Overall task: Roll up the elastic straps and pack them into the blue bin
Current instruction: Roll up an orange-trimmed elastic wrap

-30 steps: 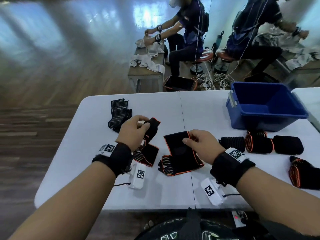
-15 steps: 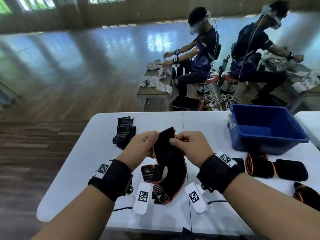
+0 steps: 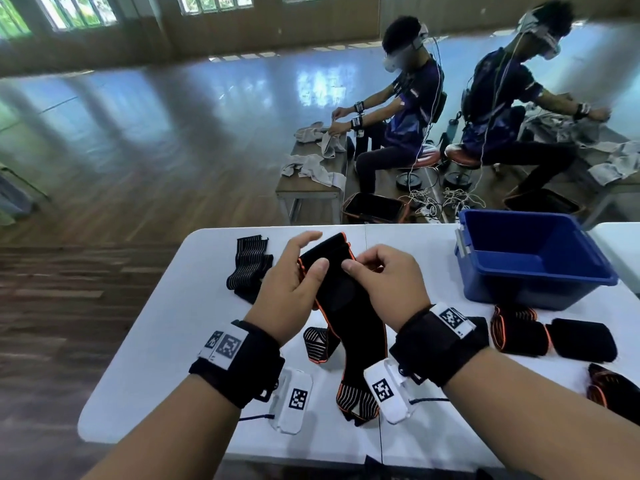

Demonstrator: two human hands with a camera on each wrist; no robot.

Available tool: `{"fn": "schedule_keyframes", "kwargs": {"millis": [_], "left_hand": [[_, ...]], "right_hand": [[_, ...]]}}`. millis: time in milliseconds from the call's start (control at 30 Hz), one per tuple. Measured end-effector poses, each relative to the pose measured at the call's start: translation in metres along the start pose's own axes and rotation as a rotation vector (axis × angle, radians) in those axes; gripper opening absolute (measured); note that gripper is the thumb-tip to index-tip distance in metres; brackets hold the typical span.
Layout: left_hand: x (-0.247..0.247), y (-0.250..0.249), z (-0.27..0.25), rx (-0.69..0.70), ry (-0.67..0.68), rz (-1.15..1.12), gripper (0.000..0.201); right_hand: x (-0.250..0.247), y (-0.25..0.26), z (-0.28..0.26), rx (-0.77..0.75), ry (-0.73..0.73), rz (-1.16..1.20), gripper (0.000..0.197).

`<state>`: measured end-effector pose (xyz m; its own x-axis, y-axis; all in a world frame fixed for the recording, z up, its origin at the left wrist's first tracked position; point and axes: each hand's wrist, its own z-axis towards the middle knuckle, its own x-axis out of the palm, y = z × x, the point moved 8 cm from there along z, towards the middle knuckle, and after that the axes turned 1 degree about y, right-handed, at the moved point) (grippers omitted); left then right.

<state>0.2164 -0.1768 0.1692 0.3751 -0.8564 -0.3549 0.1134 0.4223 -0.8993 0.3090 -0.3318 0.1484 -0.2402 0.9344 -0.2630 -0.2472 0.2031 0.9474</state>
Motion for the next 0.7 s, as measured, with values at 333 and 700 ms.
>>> {"fn": "schedule_keyframes", "kwargs": {"millis": [333,700], "left_hand": [[0.01,-0.009,0.001,0.051,0.042,-0.033,0.026],[0.007,-0.014,0.01,0.018,-0.129,-0.065,0.022]], "right_hand": [[-0.013,0.009,-0.006,-0.032,-0.117,0.031,0.016],[-0.005,0.03,-0.022,-0.274,-0.076,-0.272,0.031]]}}
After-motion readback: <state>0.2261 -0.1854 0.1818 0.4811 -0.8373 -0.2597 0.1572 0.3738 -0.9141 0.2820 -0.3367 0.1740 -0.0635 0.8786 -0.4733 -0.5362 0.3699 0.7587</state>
